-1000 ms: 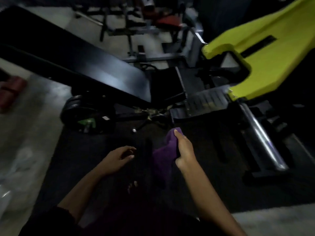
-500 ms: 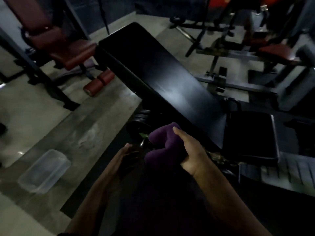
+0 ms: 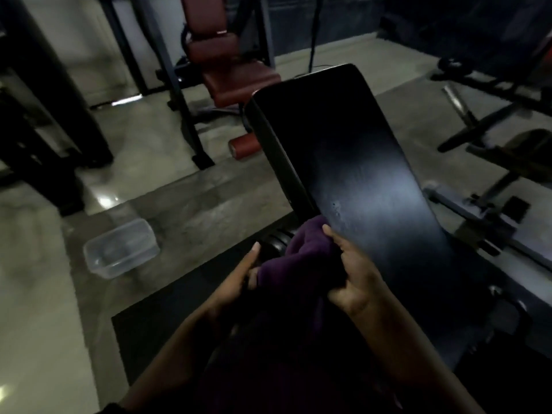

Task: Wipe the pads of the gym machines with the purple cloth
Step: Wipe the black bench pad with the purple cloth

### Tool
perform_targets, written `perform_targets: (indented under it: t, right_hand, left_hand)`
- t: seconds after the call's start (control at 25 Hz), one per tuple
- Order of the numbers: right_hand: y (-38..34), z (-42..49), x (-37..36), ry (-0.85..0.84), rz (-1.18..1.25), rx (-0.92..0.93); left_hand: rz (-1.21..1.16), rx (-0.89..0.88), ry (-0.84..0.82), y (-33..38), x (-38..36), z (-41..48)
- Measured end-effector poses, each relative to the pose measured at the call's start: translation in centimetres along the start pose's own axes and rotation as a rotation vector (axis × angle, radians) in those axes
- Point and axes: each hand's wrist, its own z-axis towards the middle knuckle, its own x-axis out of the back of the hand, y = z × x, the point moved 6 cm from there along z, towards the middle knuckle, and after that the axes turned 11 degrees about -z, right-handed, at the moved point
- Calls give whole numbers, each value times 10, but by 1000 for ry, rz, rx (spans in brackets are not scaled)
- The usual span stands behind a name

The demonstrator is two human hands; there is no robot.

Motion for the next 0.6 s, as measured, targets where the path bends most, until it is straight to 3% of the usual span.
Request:
perform_targets:
  t: [0.12, 0.24, 0.44, 0.6]
  right_hand:
    - [-29, 17, -3, -49, -34, -24]
    - [-55, 36, -15, -136, -135, 91]
    - [-55, 67, -36, -361, -821, 315]
    - [-53, 76, -40, -475, -1042, 351]
  left_hand:
    - [-186, -111, 73, 8, 10, 11]
    - [-110, -248, 84, 29, 12, 18]
    - [-171, -411, 135, 69, 15, 30]
    - [-73, -412, 235, 93, 36, 23]
